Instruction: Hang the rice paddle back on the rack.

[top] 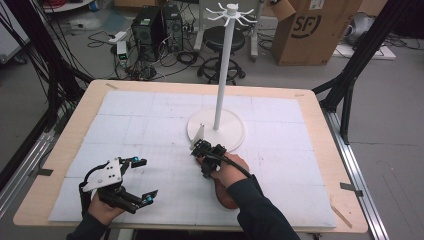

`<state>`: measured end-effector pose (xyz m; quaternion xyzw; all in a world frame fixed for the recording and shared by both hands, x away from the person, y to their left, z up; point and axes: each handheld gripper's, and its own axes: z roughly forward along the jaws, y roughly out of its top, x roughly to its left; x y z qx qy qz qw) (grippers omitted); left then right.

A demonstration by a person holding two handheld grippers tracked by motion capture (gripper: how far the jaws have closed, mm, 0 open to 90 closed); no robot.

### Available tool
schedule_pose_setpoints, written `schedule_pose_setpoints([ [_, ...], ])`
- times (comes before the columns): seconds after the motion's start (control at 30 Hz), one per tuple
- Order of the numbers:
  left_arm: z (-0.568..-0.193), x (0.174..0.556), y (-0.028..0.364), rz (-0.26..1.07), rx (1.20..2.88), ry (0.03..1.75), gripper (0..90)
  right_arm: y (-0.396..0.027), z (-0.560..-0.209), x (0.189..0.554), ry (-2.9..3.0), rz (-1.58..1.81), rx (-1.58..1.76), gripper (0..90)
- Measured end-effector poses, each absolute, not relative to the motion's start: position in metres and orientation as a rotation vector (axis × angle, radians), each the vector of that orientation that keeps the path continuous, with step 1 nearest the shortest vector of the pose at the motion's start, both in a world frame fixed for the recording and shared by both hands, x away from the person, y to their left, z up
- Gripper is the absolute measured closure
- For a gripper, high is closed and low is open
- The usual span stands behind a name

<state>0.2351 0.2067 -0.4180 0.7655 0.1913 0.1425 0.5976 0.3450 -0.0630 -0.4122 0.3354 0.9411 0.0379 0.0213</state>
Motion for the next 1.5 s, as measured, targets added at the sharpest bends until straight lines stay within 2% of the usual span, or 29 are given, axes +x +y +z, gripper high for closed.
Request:
schedule_pose_setpoints([
  [0.17,-0.418,0.235,0.207,0.333,1.776,0.442,1.7,-0.062,-0.412,0.345,2.94,0.12,0.973,76.6],
  [0.8,-0.418,0.235,0.207,0.332,1.777,0.443,1.7,-0.063,-0.411,0.342,2.994,0.131,0.794,77.2],
  [1.5,-0.419,0.235,0.205,0.328,1.78,0.443,1.7,-0.096,-0.392,0.327,3.085,0.492,0.599,77.3],
])
